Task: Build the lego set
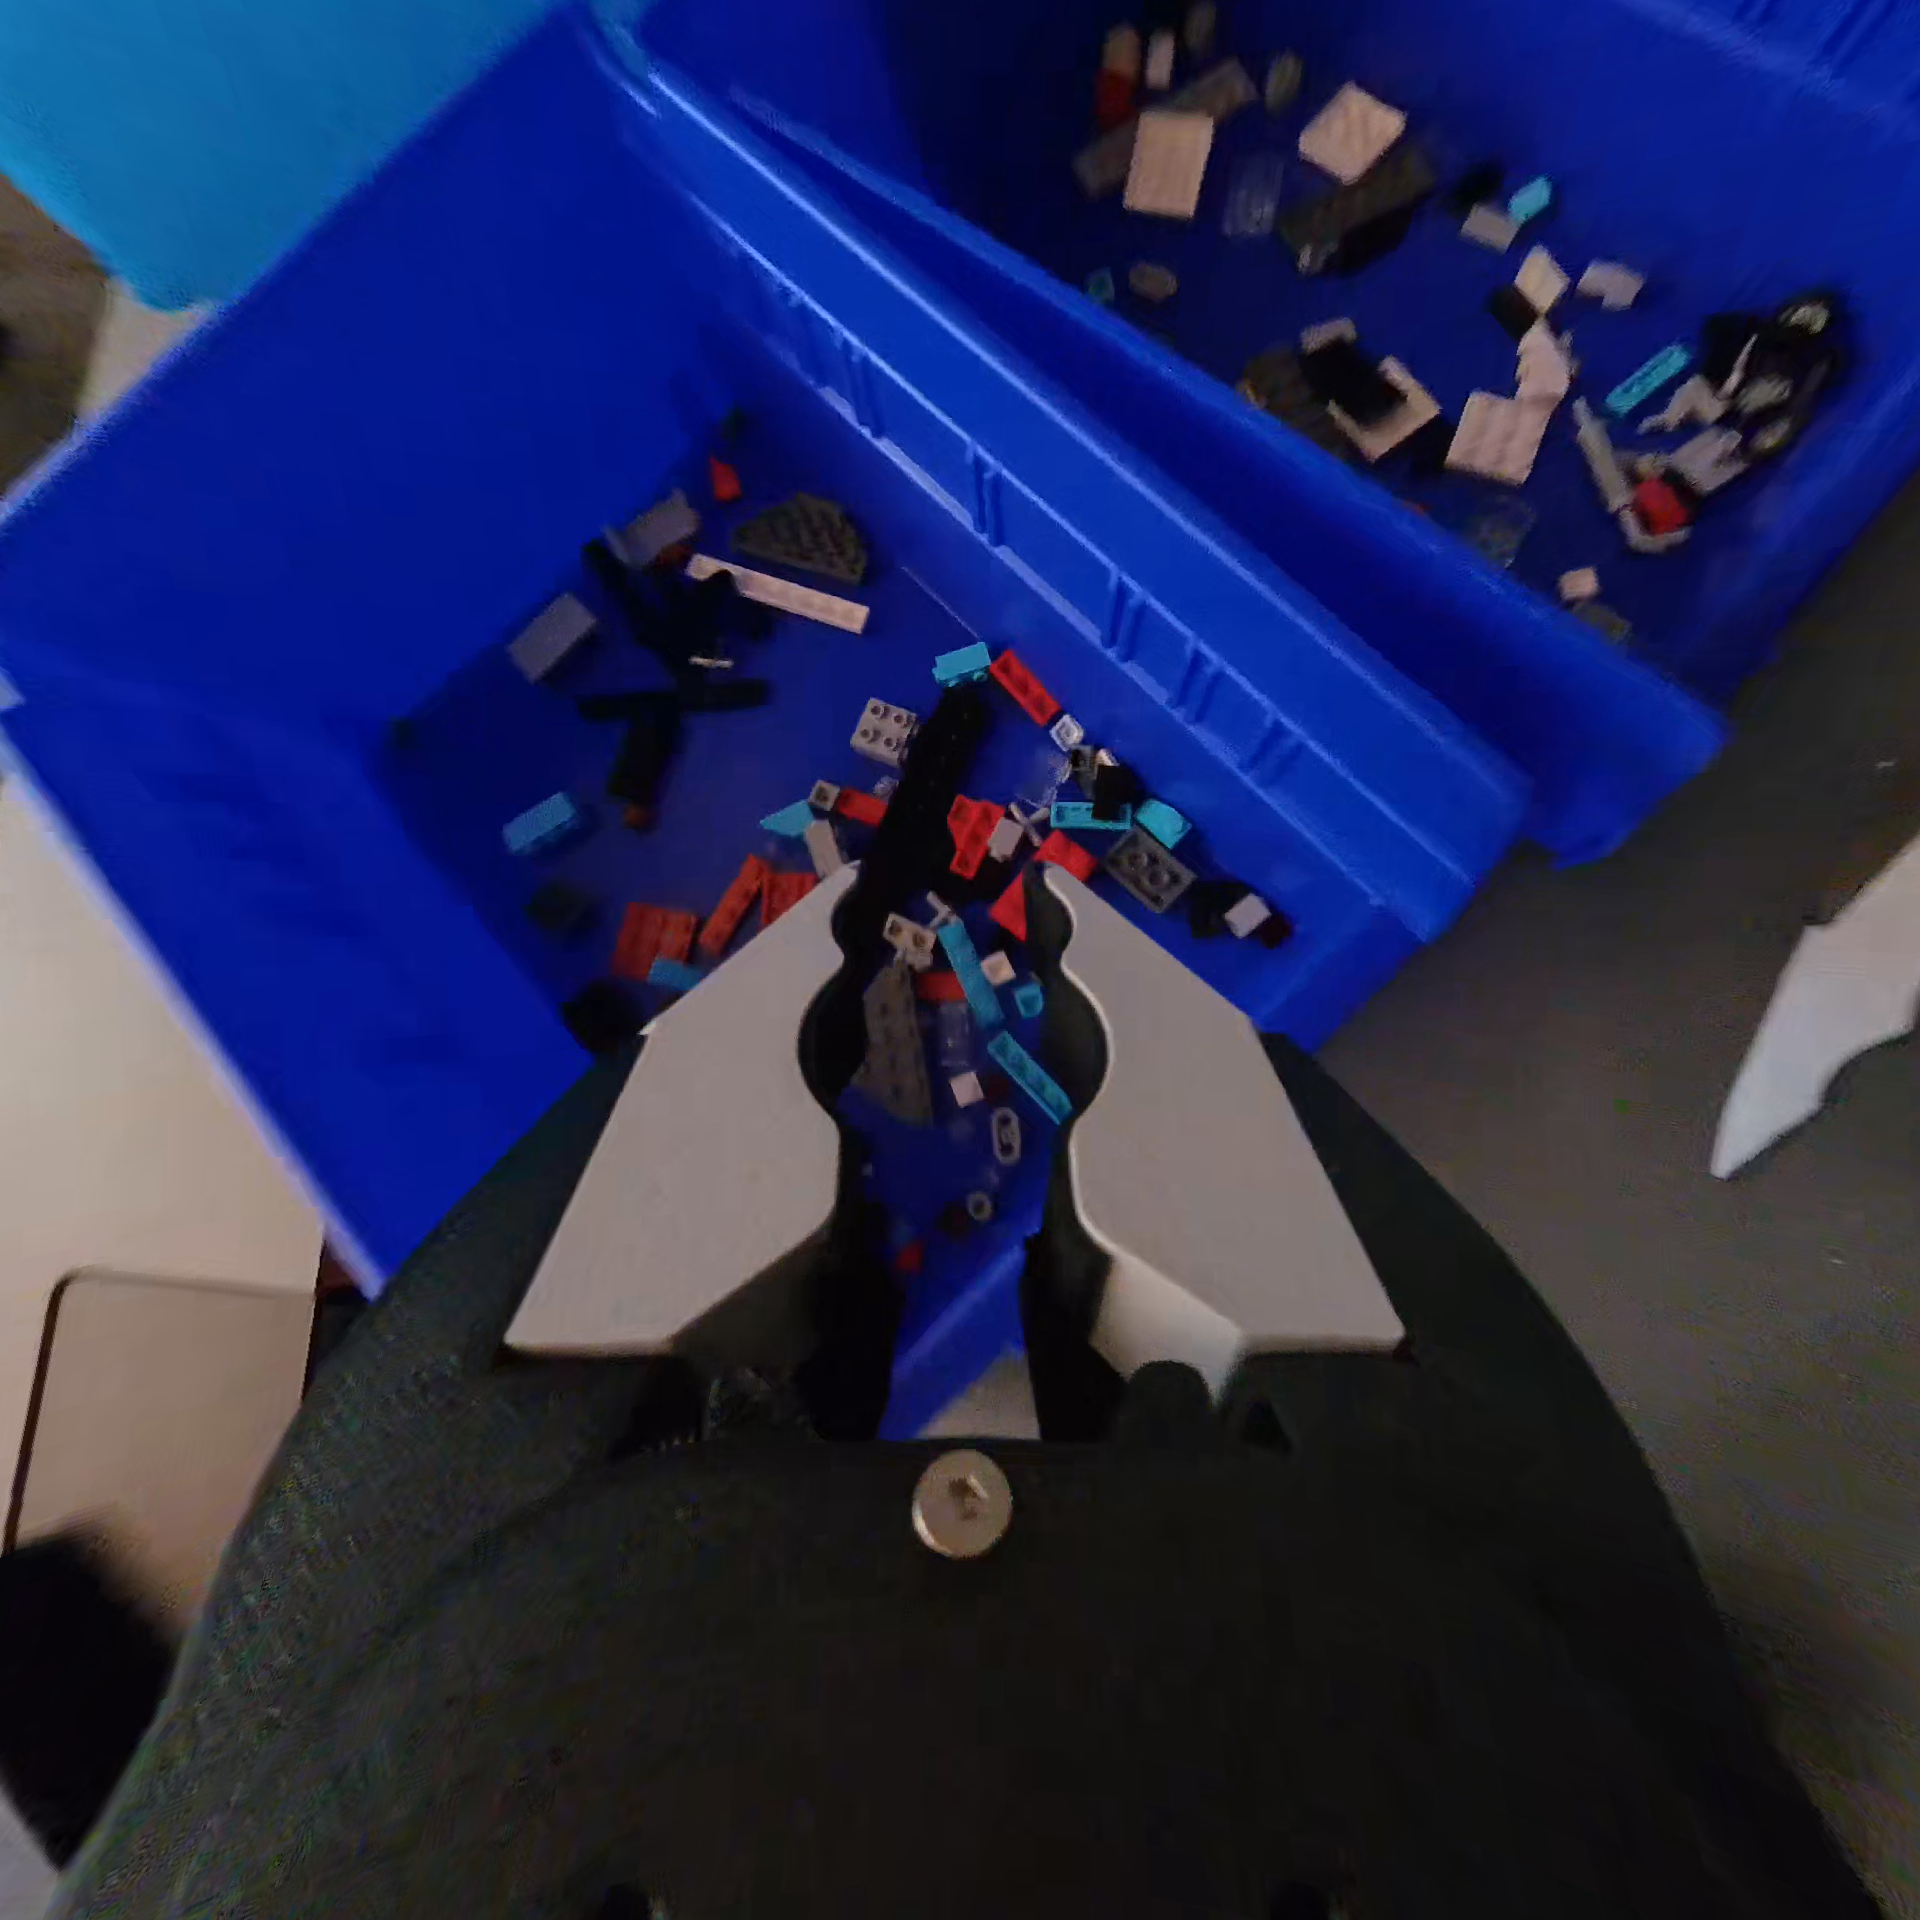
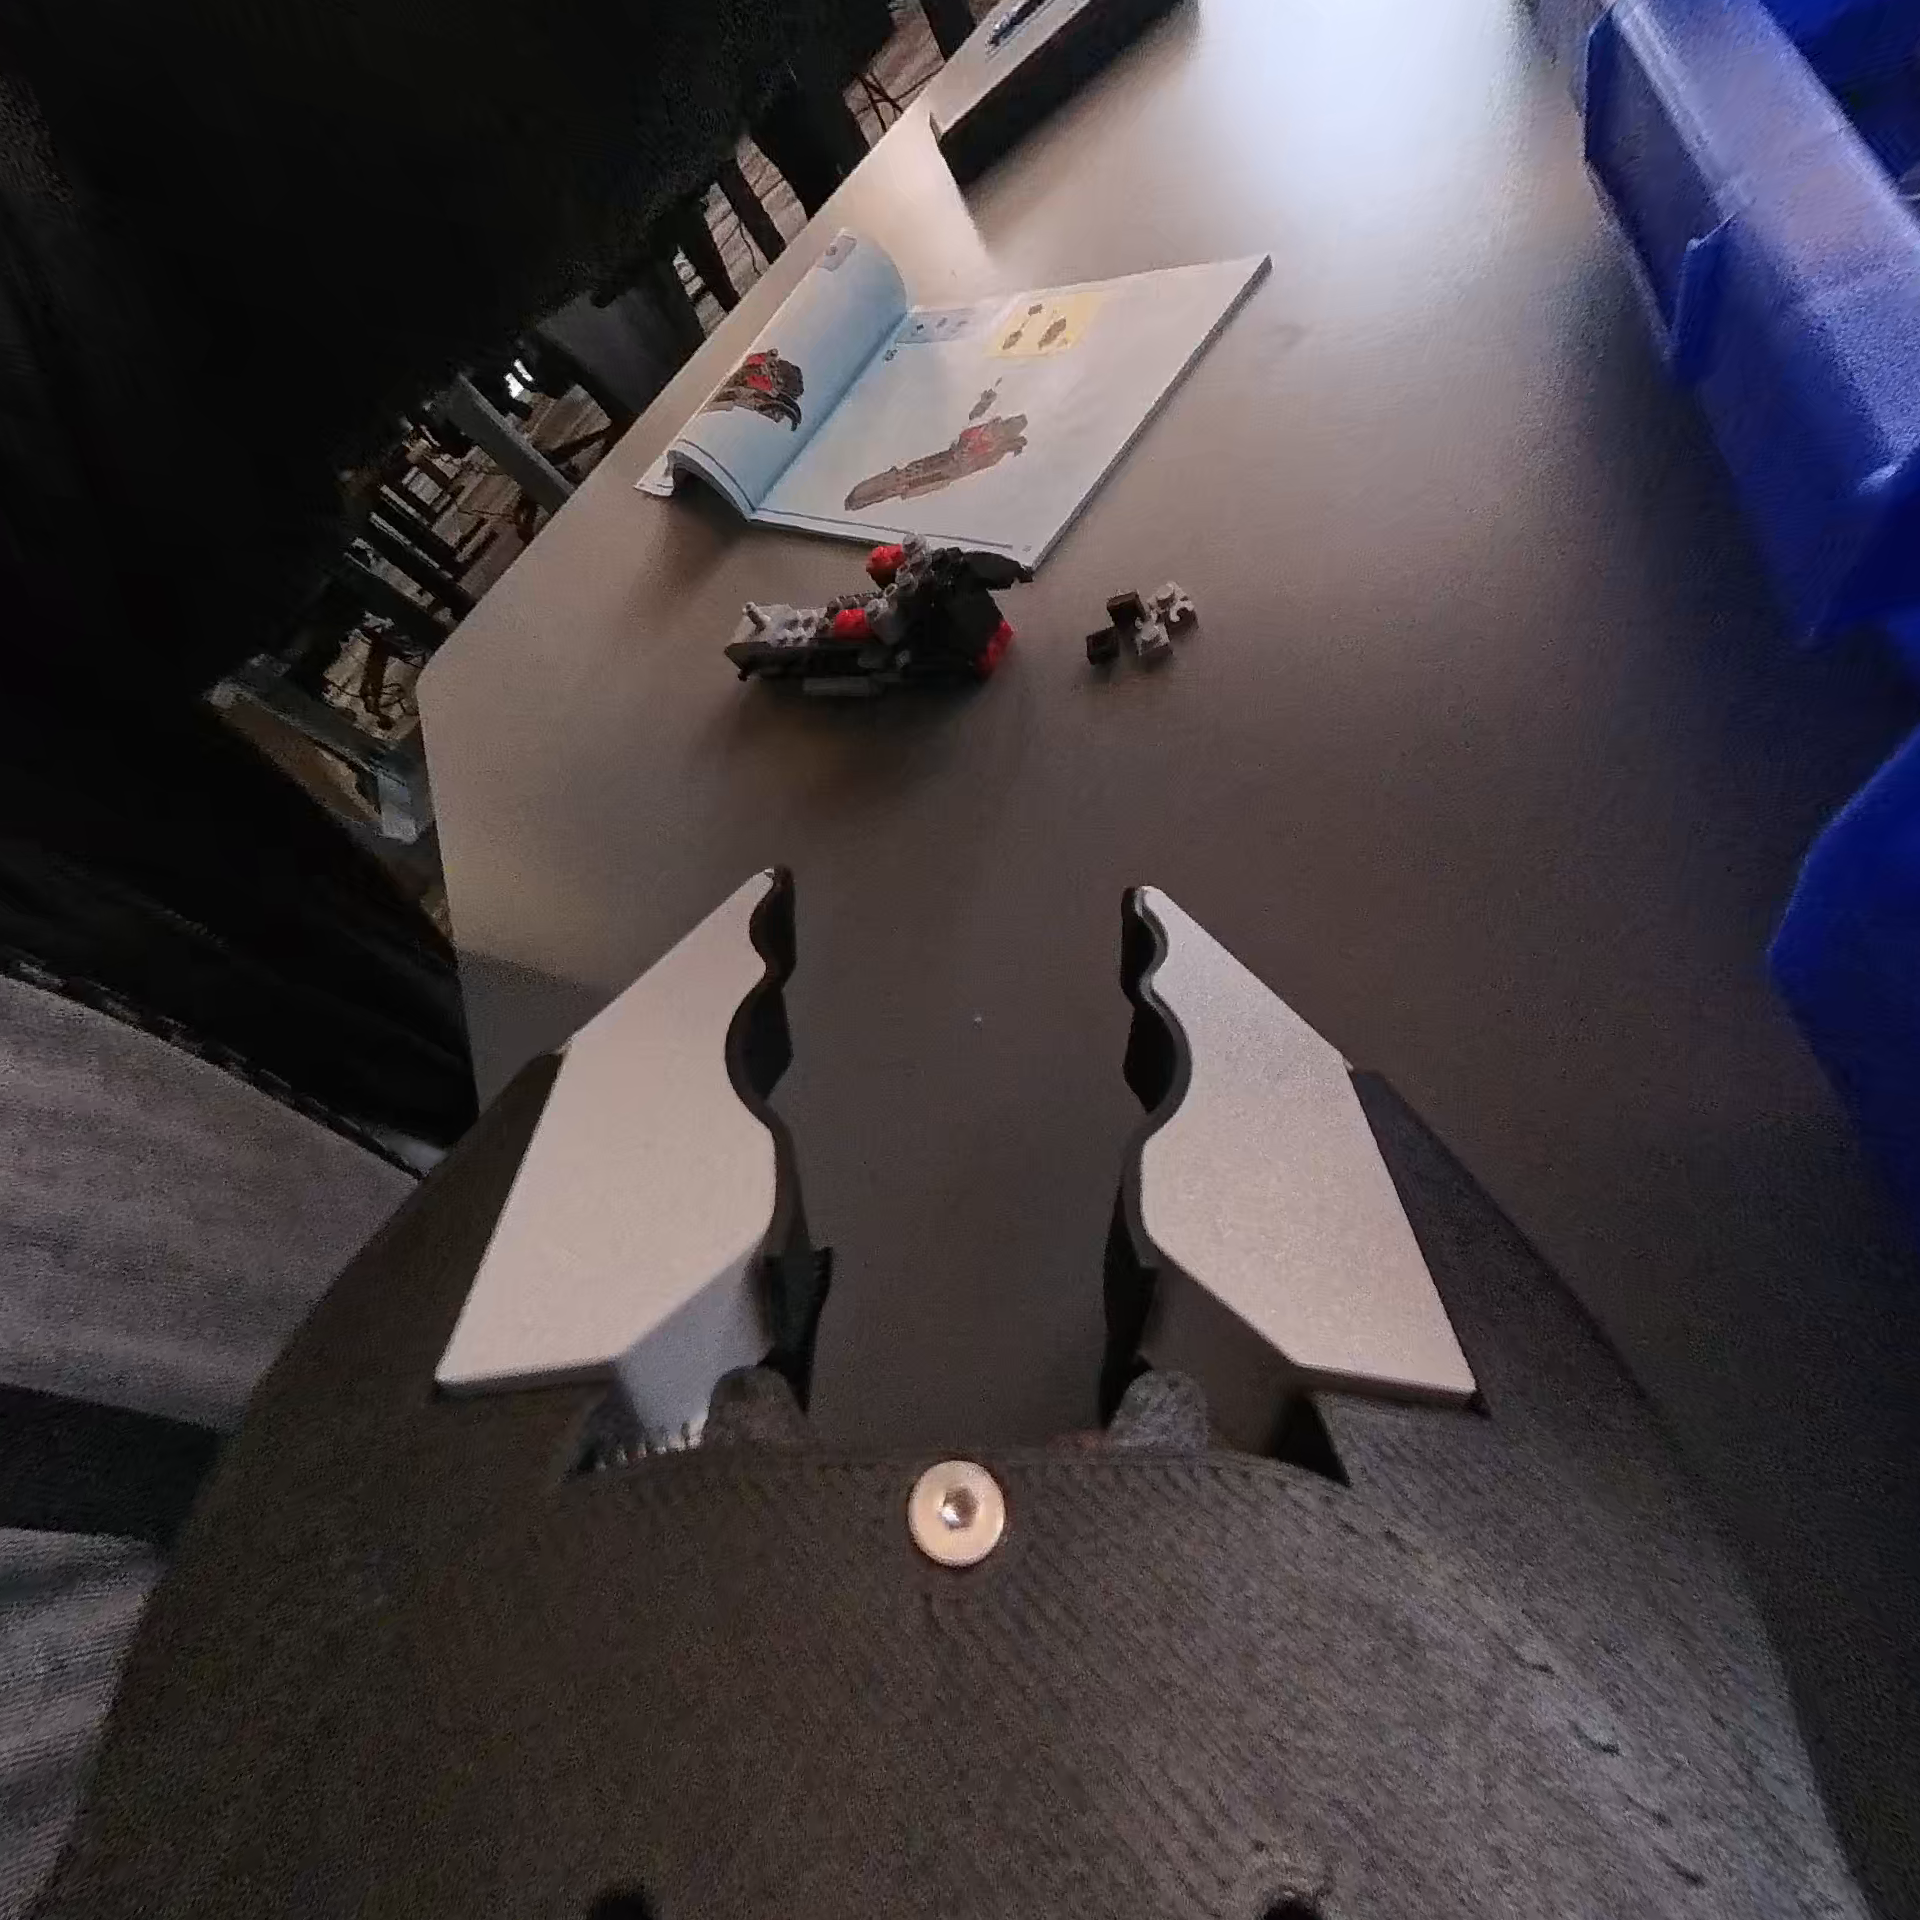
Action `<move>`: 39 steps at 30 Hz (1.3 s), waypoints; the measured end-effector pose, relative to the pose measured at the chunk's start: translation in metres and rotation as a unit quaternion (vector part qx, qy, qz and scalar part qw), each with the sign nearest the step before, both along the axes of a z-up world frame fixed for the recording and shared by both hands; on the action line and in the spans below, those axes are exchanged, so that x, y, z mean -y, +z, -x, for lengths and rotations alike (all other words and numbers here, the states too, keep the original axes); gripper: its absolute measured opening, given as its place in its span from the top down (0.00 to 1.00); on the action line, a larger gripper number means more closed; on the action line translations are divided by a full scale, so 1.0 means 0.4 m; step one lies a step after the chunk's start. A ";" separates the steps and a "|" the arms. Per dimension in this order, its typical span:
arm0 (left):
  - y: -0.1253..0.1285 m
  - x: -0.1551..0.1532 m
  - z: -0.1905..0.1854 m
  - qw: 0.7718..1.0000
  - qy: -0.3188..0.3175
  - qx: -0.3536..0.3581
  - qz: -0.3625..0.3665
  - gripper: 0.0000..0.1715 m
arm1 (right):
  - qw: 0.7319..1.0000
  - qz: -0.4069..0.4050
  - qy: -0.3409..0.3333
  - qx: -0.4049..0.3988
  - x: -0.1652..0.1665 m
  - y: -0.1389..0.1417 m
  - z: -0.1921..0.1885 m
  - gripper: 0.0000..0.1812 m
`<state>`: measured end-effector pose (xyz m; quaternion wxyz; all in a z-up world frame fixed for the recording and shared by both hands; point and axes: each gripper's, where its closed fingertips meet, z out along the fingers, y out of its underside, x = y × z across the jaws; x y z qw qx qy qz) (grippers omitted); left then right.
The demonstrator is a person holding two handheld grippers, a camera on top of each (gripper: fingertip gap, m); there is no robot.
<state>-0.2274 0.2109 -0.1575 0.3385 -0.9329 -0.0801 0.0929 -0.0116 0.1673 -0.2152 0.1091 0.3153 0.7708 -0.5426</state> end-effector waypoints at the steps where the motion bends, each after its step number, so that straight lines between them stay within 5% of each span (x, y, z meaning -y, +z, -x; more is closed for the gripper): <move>1: -0.028 -0.019 0.009 1.000 -0.015 0.006 0.022 0.85 | 1.000 0.002 0.000 0.002 0.000 0.001 0.000 0.65; 8: -0.156 -0.060 0.022 0.989 -0.080 0.029 0.124 0.91 | 1.000 0.016 -0.003 0.005 -0.006 0.008 0.003 0.65; 28: -0.223 -0.075 0.005 0.972 -0.123 0.052 0.193 0.95 | 1.000 0.025 -0.005 0.006 -0.011 0.014 0.001 0.65; 32: -0.173 -0.064 0.003 0.978 -0.108 0.059 0.168 0.95 | 1.000 0.025 -0.006 0.005 -0.011 0.014 0.002 0.65; 39: 0.044 0.056 -0.028 0.995 -0.021 0.079 0.049 0.95 | 1.000 0.025 -0.005 0.005 -0.011 0.014 0.001 0.65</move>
